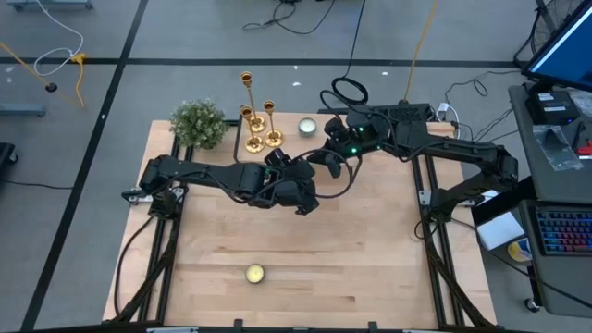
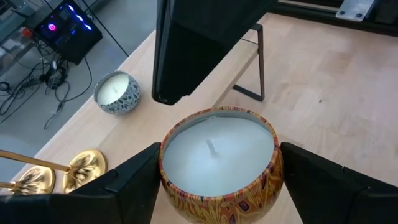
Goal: Pick & Place candle stick holders
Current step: Put the orange scented candle on the shelf
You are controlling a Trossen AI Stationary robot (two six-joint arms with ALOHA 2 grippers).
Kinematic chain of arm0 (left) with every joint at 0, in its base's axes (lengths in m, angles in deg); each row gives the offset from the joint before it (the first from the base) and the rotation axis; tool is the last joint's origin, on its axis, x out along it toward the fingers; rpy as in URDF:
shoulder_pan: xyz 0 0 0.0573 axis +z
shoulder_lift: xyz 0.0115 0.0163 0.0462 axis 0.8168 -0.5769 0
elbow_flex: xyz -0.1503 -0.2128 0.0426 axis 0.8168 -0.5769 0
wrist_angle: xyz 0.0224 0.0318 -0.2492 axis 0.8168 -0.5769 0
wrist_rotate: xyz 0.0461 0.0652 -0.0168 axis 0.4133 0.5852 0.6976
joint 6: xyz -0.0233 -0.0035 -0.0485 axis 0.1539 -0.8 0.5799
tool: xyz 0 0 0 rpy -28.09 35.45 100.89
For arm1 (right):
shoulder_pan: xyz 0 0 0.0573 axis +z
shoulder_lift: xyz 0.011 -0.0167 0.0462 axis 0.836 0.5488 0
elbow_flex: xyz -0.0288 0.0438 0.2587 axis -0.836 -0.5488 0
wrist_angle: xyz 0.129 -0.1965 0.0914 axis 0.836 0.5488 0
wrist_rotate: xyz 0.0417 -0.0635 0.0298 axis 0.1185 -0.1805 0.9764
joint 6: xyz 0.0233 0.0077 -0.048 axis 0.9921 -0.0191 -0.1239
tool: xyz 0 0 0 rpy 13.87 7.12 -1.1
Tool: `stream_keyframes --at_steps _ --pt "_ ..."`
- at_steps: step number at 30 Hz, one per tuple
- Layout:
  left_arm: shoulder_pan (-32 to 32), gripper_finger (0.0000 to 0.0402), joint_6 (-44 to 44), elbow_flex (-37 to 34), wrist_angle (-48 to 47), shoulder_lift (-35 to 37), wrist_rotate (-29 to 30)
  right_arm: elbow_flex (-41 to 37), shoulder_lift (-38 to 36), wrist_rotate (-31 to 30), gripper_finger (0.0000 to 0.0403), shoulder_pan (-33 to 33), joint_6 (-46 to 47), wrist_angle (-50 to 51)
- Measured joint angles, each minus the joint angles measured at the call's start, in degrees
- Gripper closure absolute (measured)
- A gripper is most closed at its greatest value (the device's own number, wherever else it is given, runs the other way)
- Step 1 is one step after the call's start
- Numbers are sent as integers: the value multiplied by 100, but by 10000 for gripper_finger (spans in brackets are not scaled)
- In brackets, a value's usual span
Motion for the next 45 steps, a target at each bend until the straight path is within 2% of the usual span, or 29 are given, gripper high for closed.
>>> stream_keyframes --at_steps 7,13,17,23,27,32,39,45 --pt "-106 112 115 0 -181 0 249 0 0 39 394 -105 -207 -5" --pt "-230 109 208 -1 -367 0 494 -6 -55 339 359 -290 -627 4" --pt "-225 116 190 -2 -382 0 608 -7 -52 345 313 -367 -827 239" --pt "-227 105 205 -2 -375 0 778 -94 -52 335 221 -402 -926 429" --pt "-225 112 205 -2 -369 0 835 -201 -46 352 164 -444 -844 446" --pt "-232 114 30 -2 -213 0 925 -280 -46 801 115 -598 -595 325" --pt "-289 103 -141 -1 -73 0 1154 -332 -46 1792 99 -868 88 -236" --pt "-306 114 -161 0 -35 0 1214 -332 -46 1845 99 -1013 327 -212"
